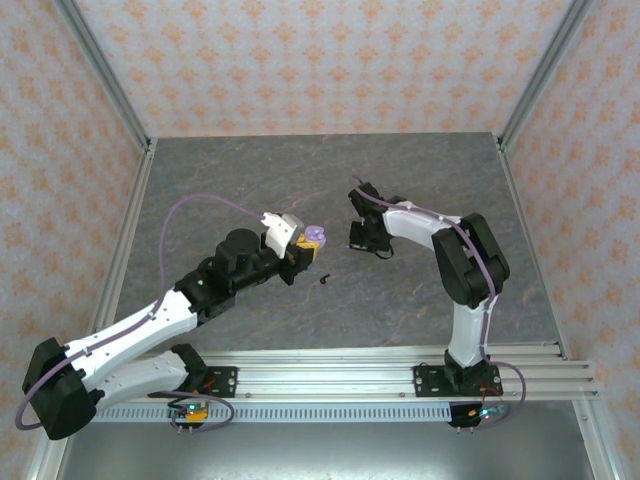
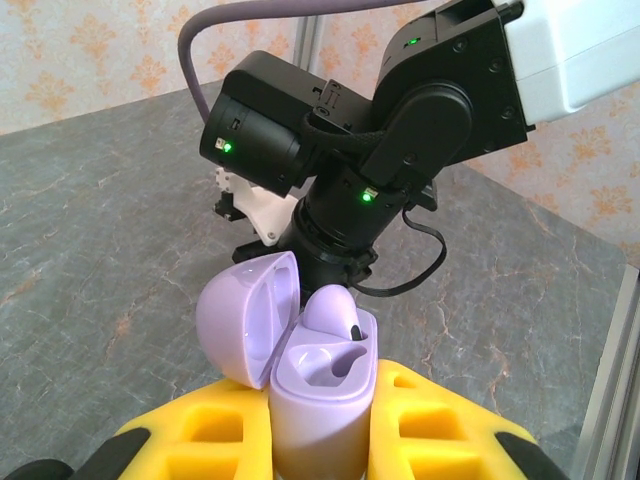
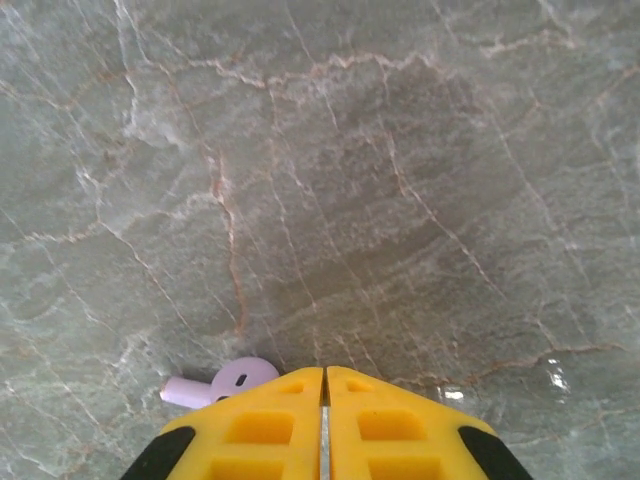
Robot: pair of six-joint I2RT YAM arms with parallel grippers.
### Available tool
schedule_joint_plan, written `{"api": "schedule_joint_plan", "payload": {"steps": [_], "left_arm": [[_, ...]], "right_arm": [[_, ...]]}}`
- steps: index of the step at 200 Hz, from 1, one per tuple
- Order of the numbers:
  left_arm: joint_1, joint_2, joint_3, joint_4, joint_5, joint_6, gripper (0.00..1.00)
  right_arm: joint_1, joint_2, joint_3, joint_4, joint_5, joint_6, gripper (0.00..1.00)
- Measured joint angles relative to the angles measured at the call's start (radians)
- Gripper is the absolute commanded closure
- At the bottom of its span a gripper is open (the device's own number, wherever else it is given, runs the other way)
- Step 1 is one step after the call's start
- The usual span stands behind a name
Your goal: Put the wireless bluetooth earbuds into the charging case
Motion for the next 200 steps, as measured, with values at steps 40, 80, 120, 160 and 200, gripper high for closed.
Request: {"api": "schedule_joint_plan", "payload": {"steps": [40, 80, 120, 160, 200], "left_arm": [[0.000, 0.000, 0.000, 0.000, 0.000, 0.000, 0.90], [0.000, 0.000, 0.000, 0.000, 0.000, 0.000, 0.90], [0.000, 0.000, 0.000, 0.000, 0.000, 0.000, 0.90], [0.000, 0.000, 0.000, 0.000, 0.000, 0.000, 0.90], [0.000, 0.000, 0.000, 0.000, 0.000, -0.001, 0.90]], "right_arm": [[0.000, 0.032, 0.043, -0.008, -0.001, 0.000, 0.90], [0.000, 0.052, 0.079, -0.011, -0.020, -0.012, 0.89], [0.000, 0.061, 0.113, -0.016, -0.046, -0.037, 0.88], [0.000, 0.072, 0.135, -0.023, -0.061, -0.062, 0.86], [0.000, 0.072, 0.139, -0.031, -0.068, -0.069, 0.80]]}}
